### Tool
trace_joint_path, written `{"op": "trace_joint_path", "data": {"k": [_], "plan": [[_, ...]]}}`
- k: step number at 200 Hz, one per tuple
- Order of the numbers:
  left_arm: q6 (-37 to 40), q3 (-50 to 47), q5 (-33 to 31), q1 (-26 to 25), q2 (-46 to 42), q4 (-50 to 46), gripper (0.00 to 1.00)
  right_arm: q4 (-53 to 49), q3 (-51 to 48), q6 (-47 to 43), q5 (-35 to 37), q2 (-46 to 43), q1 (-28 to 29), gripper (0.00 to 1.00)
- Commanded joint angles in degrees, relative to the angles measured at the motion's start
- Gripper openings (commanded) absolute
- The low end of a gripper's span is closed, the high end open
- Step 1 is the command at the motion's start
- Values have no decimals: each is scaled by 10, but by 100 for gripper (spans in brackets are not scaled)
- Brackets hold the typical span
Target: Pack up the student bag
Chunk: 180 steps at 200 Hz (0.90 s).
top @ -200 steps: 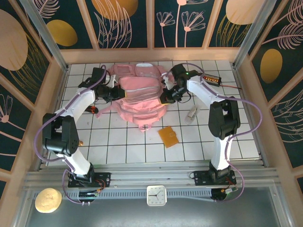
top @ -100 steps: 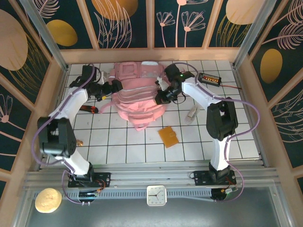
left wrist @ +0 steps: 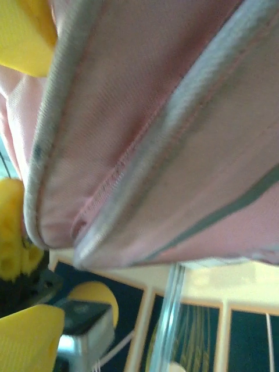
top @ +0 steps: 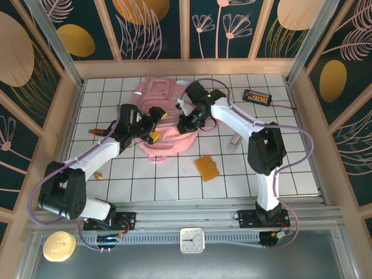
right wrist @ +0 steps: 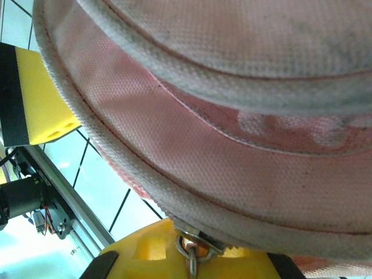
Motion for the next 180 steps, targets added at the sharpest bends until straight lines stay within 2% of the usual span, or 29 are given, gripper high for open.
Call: {"op": "trace_joint_path", "data": {"k": [1, 24, 39, 61, 66, 77, 83, 125, 180], "plan": [[-93, 25, -20, 3, 22, 52, 99, 9, 29, 8, -19, -3, 23, 0], [-99, 33, -25, 3, 44, 53, 96, 25, 18, 16, -19, -1, 42, 0], [-114, 16, -22, 3, 55, 71, 85, 31, 20, 17, -14, 3, 57, 0], [-123, -13, -13, 3, 70, 100, 50, 29, 31, 11, 0, 11, 79, 0], [-118, -13, -11, 3, 74, 100, 36, 28, 31, 11, 1, 12, 81, 0], [-95, -7, -8, 3, 82, 83, 18, 26, 29, 11, 2, 16, 83, 0], [-82, -2, -7, 4, 86, 75, 0, 25, 26, 10, 4, 17, 83, 0], [105, 87, -44, 14, 84, -100, 0, -3, -2, 6, 40, 8, 39, 0], [212, 59, -64, 76, 30, -183, 0, -20, -44, -12, 53, -27, -43, 0]]}}
